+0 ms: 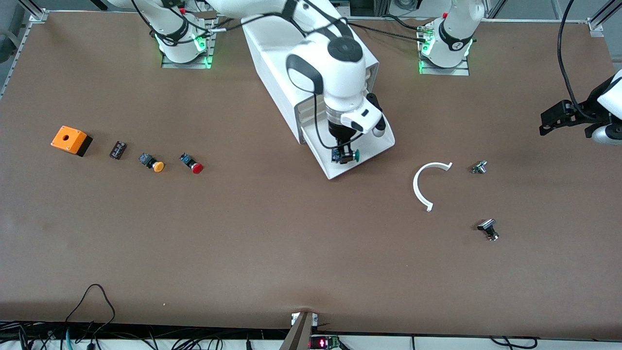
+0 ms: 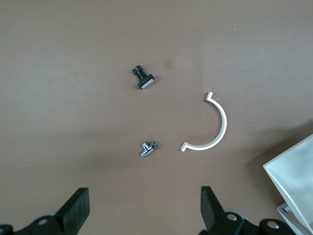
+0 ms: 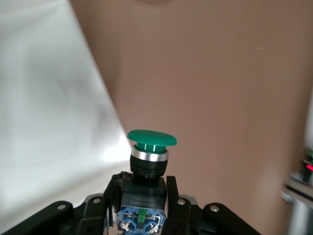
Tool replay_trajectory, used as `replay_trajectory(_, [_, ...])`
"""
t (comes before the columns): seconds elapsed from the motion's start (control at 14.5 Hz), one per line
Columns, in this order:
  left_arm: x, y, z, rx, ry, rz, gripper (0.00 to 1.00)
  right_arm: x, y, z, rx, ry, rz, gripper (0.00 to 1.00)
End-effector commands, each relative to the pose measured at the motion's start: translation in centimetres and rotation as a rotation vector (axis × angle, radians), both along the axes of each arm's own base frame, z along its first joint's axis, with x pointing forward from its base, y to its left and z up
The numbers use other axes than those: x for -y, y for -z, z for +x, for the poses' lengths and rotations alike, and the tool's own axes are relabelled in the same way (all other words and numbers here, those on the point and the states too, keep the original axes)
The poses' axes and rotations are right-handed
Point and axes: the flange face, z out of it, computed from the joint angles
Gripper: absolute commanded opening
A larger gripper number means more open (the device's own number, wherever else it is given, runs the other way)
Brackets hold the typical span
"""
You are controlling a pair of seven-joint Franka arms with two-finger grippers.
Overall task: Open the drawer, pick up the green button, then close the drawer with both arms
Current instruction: 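Carry the green button with the right gripper beside the red button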
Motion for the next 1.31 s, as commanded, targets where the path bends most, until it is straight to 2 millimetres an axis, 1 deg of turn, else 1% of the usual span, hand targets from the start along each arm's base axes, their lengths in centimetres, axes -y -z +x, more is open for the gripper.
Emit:
replay_trajectory(0.0, [0.2, -0.4, 0.3, -0.002, -0.007, -0.010, 1.00, 4.9, -3.8, 3.5, 0.034, 0.105, 0.011, 0.09])
replay_trajectory(0.07, [0.2, -0.5, 0.3, -0.001, -0.007, -0.010, 1.00, 7.0, -3.7, 5.4, 0.031, 0.162, 0.016, 0.09])
replay_trajectory(0.21, [0.2, -0.4, 0.3, -0.002, -0.007, -0.010, 1.00, 10.1, -3.1, 7.6, 0.010, 0.283, 0.031, 0.09])
replay_trajectory(0.28, [0.1, -0.3, 0.2, -0.007, -0.009, -0.010, 1.00, 12.1, -2.7, 8.1, -0.010, 0.363, 0.037, 0.09])
replay_trajectory(0.41, [0.1, -0.3, 0.2, -0.013, -0.009, -0.011, 1.00, 16.8, -2.1, 9.5, -0.038, 0.523, 0.048, 0.09])
replay_trajectory(0.48, [0.1, -0.3, 0.2, -0.013, -0.009, -0.011, 1.00, 18.7, -1.8, 10.3, -0.052, 0.562, 0.039, 0.09])
replay_trajectory(0.55, [0.1, -0.3, 0.1, -0.014, -0.009, -0.011, 1.00, 20.1, -1.2, 10.6, -0.070, 0.585, 0.026, 0.09])
replay_trajectory(0.76, [0.0, -0.2, 0.2, -0.016, -0.011, -0.011, 1.00, 26.9, 1.9, 13.3, -0.150, 0.753, 0.051, 0.09])
replay_trajectory(0.9, [0.2, -0.3, 0.2, -0.014, -0.008, -0.012, 1.00, 29.4, 3.9, 13.9, -0.197, 0.800, 0.046, 0.09])
replay_trajectory(0.97, [0.3, -0.3, 0.3, -0.013, -0.005, -0.014, 1.00, 31.7, 4.8, 14.6, -0.207, 0.825, 0.035, 0.09])
replay_trajectory(1.03, [0.4, 0.2, 0.6, -0.017, -0.003, -0.015, 1.00, 34.2, 5.8, 15.3, -0.218, 0.853, 0.029, 0.09])
replay_trajectory(1.17, [0.5, 0.2, 0.7, -0.014, 0.002, -0.016, 1.00, 38.2, 9.0, 16.3, -0.227, 0.854, 0.024, 0.09])
replay_trajectory(1.24, [0.9, 0.2, 0.7, -0.014, 0.010, -0.026, 1.00, 40.2, 10.9, 16.3, -0.228, 0.833, 0.021, 0.09])
